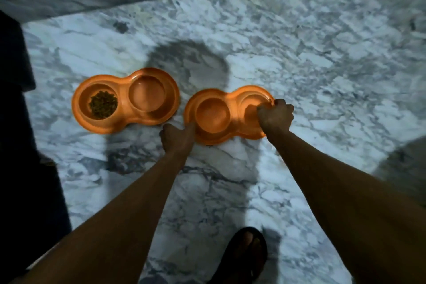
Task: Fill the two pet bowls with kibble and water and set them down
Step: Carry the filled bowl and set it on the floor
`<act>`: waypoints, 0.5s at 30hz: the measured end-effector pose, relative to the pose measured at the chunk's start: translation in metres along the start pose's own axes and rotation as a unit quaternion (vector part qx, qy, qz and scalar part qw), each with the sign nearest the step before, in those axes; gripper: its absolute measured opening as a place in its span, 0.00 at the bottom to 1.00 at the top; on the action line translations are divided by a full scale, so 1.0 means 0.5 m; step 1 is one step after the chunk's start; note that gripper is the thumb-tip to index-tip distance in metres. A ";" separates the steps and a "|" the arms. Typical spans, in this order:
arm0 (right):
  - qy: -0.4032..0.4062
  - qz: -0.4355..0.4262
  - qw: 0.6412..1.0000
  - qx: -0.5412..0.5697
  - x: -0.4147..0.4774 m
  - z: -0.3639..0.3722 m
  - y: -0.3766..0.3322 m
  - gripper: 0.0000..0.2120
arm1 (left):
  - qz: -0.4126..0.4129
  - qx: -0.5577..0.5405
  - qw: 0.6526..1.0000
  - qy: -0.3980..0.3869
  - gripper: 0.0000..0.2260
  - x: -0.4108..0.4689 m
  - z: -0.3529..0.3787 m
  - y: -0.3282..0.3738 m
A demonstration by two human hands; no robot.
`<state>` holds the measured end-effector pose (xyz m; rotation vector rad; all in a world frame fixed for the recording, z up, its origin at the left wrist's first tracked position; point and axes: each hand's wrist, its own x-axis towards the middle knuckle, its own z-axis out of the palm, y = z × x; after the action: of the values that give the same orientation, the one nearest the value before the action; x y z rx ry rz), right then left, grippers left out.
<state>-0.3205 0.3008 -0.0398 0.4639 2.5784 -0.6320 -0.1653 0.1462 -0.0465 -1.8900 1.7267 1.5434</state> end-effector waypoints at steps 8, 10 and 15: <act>-0.043 -0.005 0.999 0.032 0.060 0.002 0.079 0.26 | 0.008 0.083 0.996 0.040 0.31 0.004 0.102 0.001; -0.042 -0.008 0.998 0.035 0.059 -0.003 0.080 0.23 | 0.000 0.064 0.997 0.050 0.26 0.009 0.101 -0.001; -0.045 0.012 0.998 0.052 0.016 -0.064 0.055 0.22 | 0.001 -0.003 0.997 0.073 0.17 -0.050 0.058 0.042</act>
<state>-0.3268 0.3418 -0.0280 0.4869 2.4614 -0.7630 -0.1933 0.1755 -0.0311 -2.0525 1.7835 1.4441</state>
